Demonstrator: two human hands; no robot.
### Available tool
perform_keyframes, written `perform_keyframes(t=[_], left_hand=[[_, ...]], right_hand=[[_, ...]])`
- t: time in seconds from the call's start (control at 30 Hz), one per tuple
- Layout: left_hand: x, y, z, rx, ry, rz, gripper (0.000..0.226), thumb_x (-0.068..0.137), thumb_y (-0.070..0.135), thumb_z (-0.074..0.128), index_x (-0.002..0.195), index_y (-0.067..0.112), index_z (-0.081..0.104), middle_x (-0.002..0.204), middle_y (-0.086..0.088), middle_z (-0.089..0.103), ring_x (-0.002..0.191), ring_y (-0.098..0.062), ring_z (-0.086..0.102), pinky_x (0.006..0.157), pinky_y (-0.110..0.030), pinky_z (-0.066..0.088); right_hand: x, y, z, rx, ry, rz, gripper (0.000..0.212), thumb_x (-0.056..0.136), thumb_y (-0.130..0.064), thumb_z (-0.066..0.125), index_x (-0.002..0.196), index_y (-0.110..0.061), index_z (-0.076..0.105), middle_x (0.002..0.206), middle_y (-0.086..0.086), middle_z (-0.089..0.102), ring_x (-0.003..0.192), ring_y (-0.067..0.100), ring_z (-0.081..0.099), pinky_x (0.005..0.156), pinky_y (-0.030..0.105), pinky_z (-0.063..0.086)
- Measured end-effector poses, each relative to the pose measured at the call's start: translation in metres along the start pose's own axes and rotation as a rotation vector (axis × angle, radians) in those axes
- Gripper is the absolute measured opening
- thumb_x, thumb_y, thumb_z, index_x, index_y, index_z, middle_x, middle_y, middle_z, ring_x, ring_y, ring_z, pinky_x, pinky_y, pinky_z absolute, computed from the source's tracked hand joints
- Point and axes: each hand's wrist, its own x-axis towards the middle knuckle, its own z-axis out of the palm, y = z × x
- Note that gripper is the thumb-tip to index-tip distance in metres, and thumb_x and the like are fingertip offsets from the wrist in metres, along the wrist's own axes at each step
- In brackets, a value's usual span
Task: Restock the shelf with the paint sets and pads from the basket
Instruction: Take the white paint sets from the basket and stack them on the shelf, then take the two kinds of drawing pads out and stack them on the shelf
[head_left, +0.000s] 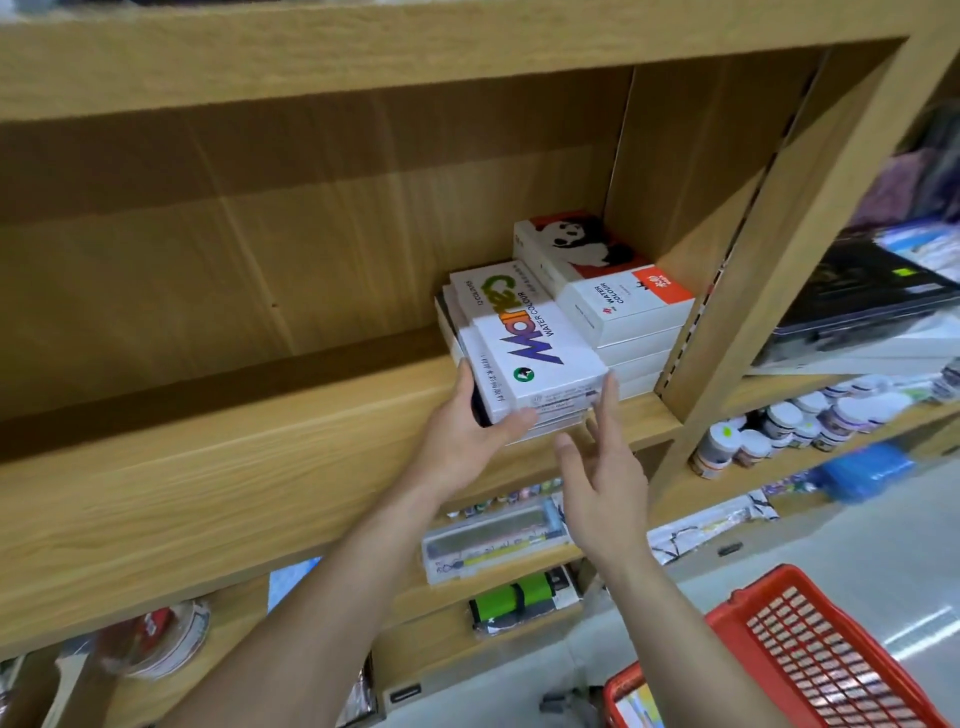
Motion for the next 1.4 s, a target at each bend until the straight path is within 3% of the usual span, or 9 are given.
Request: perform_keyframes(t=[0.2, 0.4, 0.6, 0.73, 0.8, 0.9, 1.03, 1.2, 1.4], left_hand=[[0.021, 0.006, -0.013, 0.205, 0.069, -0.010, 0.087, 0.069, 0.076, 0.063, 0.146, 0.042, 0.037, 0.129, 0.015, 0.068, 0.111, -0.012, 0.066, 0.096, -0.040, 0.056], [0.014, -0.002, -0.012, 0.261, 0.011, 0.044, 0.089, 0.081, 0.042, 0.080, 0.151, 0.039, 0.025, 0.132, 0.022, 0.058, 0.118, -0.006, 0.055, 0.091, -0.026, 0.044], [0.018, -0.006, -0.005, 0.404, 0.028, 0.052, 0.098, 0.079, 0.066, 0.064, 0.154, 0.040, 0.007, 0.157, 0.008, 0.044, 0.133, -0.023, 0.053, 0.103, -0.045, 0.048], [0.011, -0.002, -0.016, 0.456, 0.020, 0.060, 0.102, 0.077, 0.071, 0.061, 0.158, 0.039, 0.008, 0.166, 0.008, 0.026, 0.145, -0.022, 0.039, 0.113, -0.049, 0.041], [-0.011, -0.002, -0.021, 0.499, 0.050, 0.116, 0.090, 0.084, 0.062, 0.063, 0.158, 0.038, 0.018, 0.167, 0.008, 0.024, 0.148, -0.019, 0.033, 0.117, -0.046, 0.035], [-0.063, -0.012, -0.020, 0.541, 0.143, 0.258, 0.058, 0.089, 0.047, 0.064, 0.141, 0.025, 0.052, 0.146, 0.007, 0.050, 0.135, -0.013, 0.046, 0.112, -0.040, 0.039], [-0.112, -0.039, 0.025, 0.598, -0.108, 0.345, 0.038, 0.089, 0.046, 0.062, 0.122, 0.027, 0.060, 0.122, 0.014, 0.054, 0.115, -0.006, 0.051, 0.091, -0.028, 0.042], [-0.119, -0.091, 0.121, 0.689, -0.555, 0.231, 0.043, 0.092, 0.044, 0.063, 0.128, 0.023, 0.059, 0.129, 0.005, 0.054, 0.121, -0.017, 0.052, 0.090, -0.026, 0.038], [-0.109, -0.145, 0.228, 0.766, -0.727, 0.195, 0.047, 0.093, 0.043, 0.064, 0.131, 0.015, 0.060, 0.129, -0.006, 0.061, 0.119, -0.024, 0.058, 0.088, -0.028, 0.039]], right_hand=[[0.020, 0.004, 0.005, -0.167, -0.045, -0.056, 0.066, 0.104, -0.047, 0.045, 0.163, -0.037, 0.017, 0.162, 0.003, 0.026, 0.143, 0.023, 0.039, 0.104, 0.038, 0.044], [0.006, 0.021, 0.004, -0.191, -0.069, -0.055, 0.070, 0.104, -0.038, 0.051, 0.164, -0.028, 0.017, 0.171, -0.006, 0.018, 0.153, 0.018, 0.030, 0.119, 0.042, 0.037], [0.008, 0.023, 0.015, -0.324, -0.106, -0.071, 0.081, 0.102, -0.041, 0.050, 0.166, -0.019, 0.003, 0.174, 0.007, 0.007, 0.158, 0.027, 0.012, 0.125, 0.039, 0.017], [0.003, 0.017, 0.012, -0.324, -0.143, -0.031, 0.087, 0.098, -0.047, 0.050, 0.165, -0.021, 0.000, 0.171, 0.011, 0.005, 0.153, 0.035, 0.023, 0.123, 0.046, 0.030], [-0.005, 0.018, 0.002, -0.289, -0.112, 0.002, 0.085, 0.097, -0.051, 0.049, 0.165, -0.023, 0.006, 0.169, 0.009, 0.012, 0.142, 0.036, 0.043, 0.115, 0.046, 0.041], [-0.030, 0.036, -0.022, -0.309, -0.021, 0.069, 0.076, 0.100, -0.044, 0.056, 0.162, -0.015, 0.024, 0.162, 0.011, 0.028, 0.143, 0.031, 0.041, 0.114, 0.040, 0.037], [-0.088, 0.092, -0.058, -0.371, 0.034, 0.276, 0.066, 0.098, -0.045, 0.060, 0.152, -0.010, 0.045, 0.152, 0.013, 0.044, 0.137, 0.032, 0.047, 0.110, 0.040, 0.040], [-0.179, 0.184, -0.108, -0.434, 0.088, 0.605, 0.058, 0.095, -0.043, 0.065, 0.139, -0.006, 0.059, 0.136, 0.017, 0.057, 0.122, 0.037, 0.059, 0.103, 0.039, 0.045], [-0.242, 0.295, -0.142, -0.400, 0.063, 0.944, 0.056, 0.094, -0.043, 0.065, 0.136, -0.006, 0.061, 0.133, 0.021, 0.061, 0.120, 0.038, 0.061, 0.100, 0.041, 0.046]])
